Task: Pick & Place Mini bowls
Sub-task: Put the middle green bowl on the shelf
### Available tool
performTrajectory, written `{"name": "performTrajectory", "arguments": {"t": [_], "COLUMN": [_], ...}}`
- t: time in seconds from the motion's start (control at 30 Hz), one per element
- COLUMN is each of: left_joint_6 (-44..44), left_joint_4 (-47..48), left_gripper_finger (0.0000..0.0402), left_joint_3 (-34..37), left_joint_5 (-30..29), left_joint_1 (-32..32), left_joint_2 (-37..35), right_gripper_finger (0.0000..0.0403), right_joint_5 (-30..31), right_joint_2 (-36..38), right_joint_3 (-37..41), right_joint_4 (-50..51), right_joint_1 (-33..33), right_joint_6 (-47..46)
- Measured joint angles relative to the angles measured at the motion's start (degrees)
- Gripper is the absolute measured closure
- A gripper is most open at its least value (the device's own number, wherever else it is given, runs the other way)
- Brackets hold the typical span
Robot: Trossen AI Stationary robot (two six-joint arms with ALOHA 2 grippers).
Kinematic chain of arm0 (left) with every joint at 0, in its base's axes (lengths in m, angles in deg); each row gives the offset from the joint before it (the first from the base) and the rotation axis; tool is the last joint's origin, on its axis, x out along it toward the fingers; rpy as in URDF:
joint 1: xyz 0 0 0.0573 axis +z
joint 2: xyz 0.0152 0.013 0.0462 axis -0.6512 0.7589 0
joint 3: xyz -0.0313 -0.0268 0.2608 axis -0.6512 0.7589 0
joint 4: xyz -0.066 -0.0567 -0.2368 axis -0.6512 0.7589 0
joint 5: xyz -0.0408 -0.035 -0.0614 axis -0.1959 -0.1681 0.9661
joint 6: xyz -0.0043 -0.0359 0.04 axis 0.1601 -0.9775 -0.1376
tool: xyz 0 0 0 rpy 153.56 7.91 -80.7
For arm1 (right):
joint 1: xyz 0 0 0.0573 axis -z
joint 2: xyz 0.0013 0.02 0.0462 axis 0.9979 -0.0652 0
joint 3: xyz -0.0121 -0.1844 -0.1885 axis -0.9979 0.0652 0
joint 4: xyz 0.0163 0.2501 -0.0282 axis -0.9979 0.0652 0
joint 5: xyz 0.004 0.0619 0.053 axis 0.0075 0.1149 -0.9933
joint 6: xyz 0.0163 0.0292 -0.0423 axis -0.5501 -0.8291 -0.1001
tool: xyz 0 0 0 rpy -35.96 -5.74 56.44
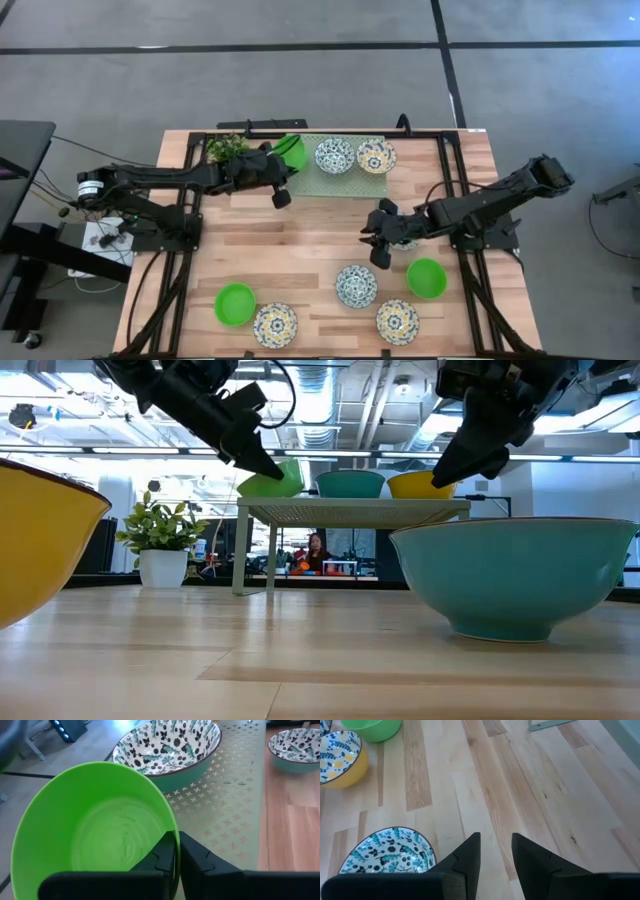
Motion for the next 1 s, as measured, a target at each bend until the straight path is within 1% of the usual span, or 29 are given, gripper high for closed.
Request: {"name": "performTrajectory", "arguments": {"t": [0.17,0.3,0.47,0.67,0.77,0.87,1.0], "left_joint_6": [1.7,3.4,3.4,3.7,6.1,7.7,7.5], "left_joint_4": [0.0,-0.3,-0.8,-1.2,-1.6,-1.6,-1.5], "left_gripper_finger": [0.039,0.0371,0.0349,0.0329,0.0326,0.0325,0.0325], "left_joint_3": [0.0,0.0,0.0,0.0,0.0,0.0,0.0], "left_joint_5": [0.3,0.5,3.9,3.9,3.8,2.4,-3.3], "left_joint_1": [0.8,0.9,0.9,0.9,0.4,-1.1,-3.9], "left_joint_2": [0.0,0.0,0.0,0.0,-0.4,-2.4,-7.2], "right_gripper_finger": [0.0296,0.0296,0.0296,0.0296,0.0296,0.0296,0.0296], "right_joint_5": [-0.1,-0.1,-0.1,-0.1,-0.1,-0.1,-0.1], "right_joint_2": [0.0,0.0,0.0,0.0,0.0,0.0,0.0], "right_joint_3": [0.0,0.0,0.0,0.0,0.0,0.0,0.0], "right_joint_4": [0.0,0.0,0.0,0.0,0.0,0.0,0.0], "right_joint_1": [0.0,0.0,0.0,0.0,0.0,-0.1,-0.1], "right_joint_6": [0.0,0.0,0.0,0.0,0.0,-0.1,-0.2]}}
